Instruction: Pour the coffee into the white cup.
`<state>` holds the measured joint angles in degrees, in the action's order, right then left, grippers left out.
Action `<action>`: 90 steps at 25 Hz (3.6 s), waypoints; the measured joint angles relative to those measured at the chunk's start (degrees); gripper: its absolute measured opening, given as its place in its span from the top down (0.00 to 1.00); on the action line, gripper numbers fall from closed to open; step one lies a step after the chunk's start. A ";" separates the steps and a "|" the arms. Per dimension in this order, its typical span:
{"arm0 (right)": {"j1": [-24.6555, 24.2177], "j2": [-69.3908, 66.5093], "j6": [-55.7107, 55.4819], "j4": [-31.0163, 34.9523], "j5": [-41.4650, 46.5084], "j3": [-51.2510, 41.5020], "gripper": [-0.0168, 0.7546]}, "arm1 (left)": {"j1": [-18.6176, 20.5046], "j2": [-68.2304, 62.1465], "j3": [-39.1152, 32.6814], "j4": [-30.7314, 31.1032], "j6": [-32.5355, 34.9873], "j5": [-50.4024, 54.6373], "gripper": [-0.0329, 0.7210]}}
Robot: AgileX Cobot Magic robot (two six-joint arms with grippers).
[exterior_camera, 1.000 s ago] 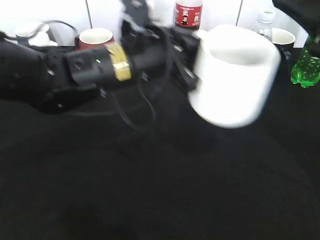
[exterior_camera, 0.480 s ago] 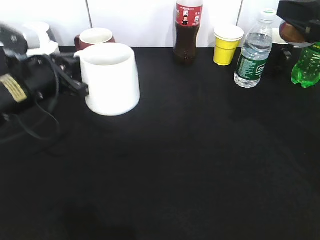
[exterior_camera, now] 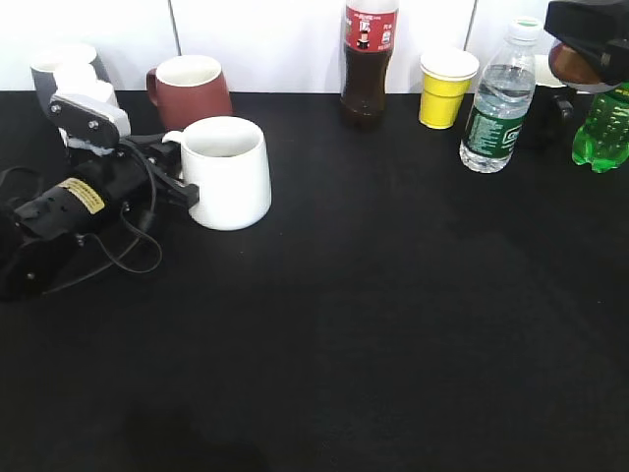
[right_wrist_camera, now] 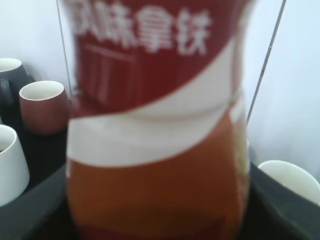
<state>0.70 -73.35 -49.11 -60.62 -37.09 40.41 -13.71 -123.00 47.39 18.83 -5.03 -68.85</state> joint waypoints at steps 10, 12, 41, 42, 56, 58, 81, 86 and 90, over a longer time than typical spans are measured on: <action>0.00 0.00 -0.06 0.00 0.10 0.00 0.31 | 0.00 5.48 -11.67 -2.14 0.00 -0.52 0.55; 0.00 -0.06 -0.12 0.00 3.22 0.00 0.31 | 0.00 10.47 -17.01 -2.47 0.00 -0.36 0.55; 0.00 -21.77 41.19 44.21 -1.72 -15.58 0.17 | -0.05 40.63 -26.53 12.13 -17.12 22.01 0.54; 0.00 -18.54 40.74 44.09 3.06 -15.58 0.17 | -0.05 42.10 -26.53 12.18 -20.75 27.34 0.54; 25.77 29.46 36.52 50.18 83.96 6.59 0.29 | -22.99 81.85 0.94 -3.06 -18.74 120.06 0.42; 25.77 38.99 37.19 51.50 92.72 6.70 0.29 | -22.99 88.73 0.94 -8.19 -11.36 127.97 0.42; 25.88 73.84 37.79 52.12 97.36 -11.42 0.29 | -22.31 117.67 -17.60 -15.31 -2.94 130.07 0.54; 18.62 73.84 37.79 52.32 97.16 -11.46 0.29 | -1.77 122.49 -17.60 -15.31 -2.82 129.96 0.61; 10.13 73.84 37.79 52.38 97.06 -11.46 0.29 | 10.90 123.38 -17.60 -15.36 -2.82 129.91 0.61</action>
<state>10.82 0.50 -11.32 -8.24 59.96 28.95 -2.81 0.38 29.79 3.47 -7.85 61.06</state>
